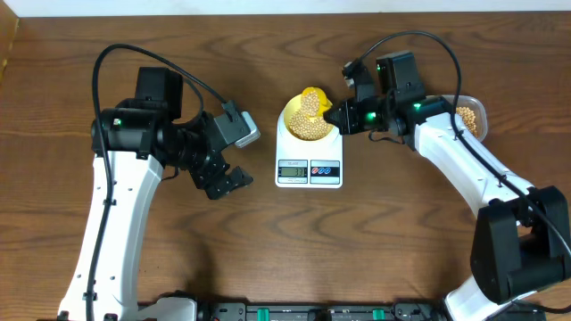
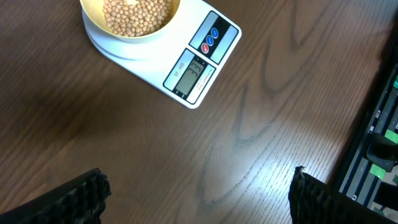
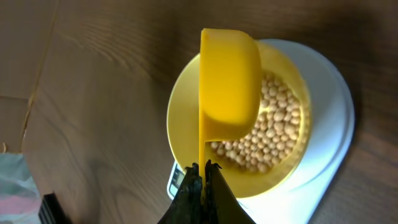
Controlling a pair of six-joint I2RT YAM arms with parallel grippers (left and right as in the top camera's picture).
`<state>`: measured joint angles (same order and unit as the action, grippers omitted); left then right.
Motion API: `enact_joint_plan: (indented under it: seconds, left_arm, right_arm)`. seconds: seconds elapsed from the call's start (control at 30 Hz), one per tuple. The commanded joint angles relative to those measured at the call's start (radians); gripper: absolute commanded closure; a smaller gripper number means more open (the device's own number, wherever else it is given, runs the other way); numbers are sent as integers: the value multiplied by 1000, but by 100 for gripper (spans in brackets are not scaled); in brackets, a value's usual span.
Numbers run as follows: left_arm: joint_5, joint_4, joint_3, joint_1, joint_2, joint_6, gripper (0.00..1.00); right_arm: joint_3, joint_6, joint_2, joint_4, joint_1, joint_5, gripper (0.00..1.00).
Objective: Scoop item into bowl and weigh 50g on scale
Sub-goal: 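Tilt the scoop over the bowl and pour soybeans in slowly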
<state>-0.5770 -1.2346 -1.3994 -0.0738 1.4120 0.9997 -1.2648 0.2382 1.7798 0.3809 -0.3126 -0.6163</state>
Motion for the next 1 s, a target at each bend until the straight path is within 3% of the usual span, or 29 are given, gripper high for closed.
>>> enact_joint_plan:
  seconds: [0.0, 0.6, 0.7, 0.97]
  left_arm:
    - [-13, -6, -9, -2, 6, 17, 5]
    - [-13, -6, -9, -2, 6, 18, 5]
    - [-13, -6, -9, -2, 6, 18, 5]
    - [-13, -6, -9, -2, 6, 18, 5]
  right_arm:
    - [1, 10, 5, -14, -18, 28, 99]
    - [0, 0, 0, 8, -27, 79, 99]
    - [0, 52, 0, -12, -24, 86, 99]
    - [1, 5, -8, 24, -40, 111, 99]
